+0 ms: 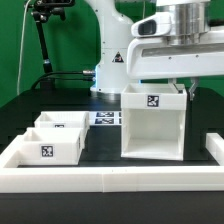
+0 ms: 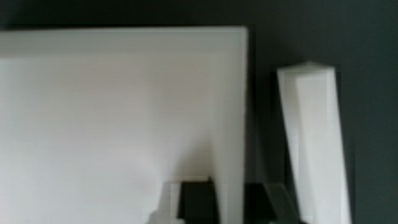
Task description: Assemble drawer
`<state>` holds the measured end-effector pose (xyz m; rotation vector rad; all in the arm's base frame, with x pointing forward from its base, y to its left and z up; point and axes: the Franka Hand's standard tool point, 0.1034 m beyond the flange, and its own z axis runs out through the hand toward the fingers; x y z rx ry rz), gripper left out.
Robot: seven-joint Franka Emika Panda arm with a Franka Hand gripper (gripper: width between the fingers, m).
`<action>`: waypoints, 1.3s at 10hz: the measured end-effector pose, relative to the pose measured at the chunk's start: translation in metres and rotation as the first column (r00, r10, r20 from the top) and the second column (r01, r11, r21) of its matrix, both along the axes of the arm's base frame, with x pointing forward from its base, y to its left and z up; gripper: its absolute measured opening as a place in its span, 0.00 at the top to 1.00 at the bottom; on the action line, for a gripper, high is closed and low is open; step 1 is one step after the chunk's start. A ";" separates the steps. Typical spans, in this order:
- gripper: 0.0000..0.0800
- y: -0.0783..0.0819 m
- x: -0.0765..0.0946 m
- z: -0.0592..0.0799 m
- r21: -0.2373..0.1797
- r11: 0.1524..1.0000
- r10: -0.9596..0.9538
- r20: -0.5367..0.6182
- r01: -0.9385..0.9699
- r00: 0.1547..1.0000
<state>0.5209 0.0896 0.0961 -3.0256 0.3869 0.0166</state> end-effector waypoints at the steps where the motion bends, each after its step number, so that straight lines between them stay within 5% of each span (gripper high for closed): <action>1: 0.95 -0.005 0.010 0.002 0.010 0.999 -0.041 0.007 0.041 0.999; 4: 0.95 -0.001 0.034 0.009 0.034 0.982 -0.187 0.022 0.187 0.982; 8: 0.95 0.003 0.032 0.008 0.044 0.920 -0.389 -0.011 0.389 0.921; 13: 0.95 -0.016 0.053 0.005 0.047 0.638 -0.763 -0.089 0.768 0.640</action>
Offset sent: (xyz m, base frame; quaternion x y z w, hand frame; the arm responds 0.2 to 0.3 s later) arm 0.0431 0.0053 0.0108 0.0322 0.0334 0.0890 0.9949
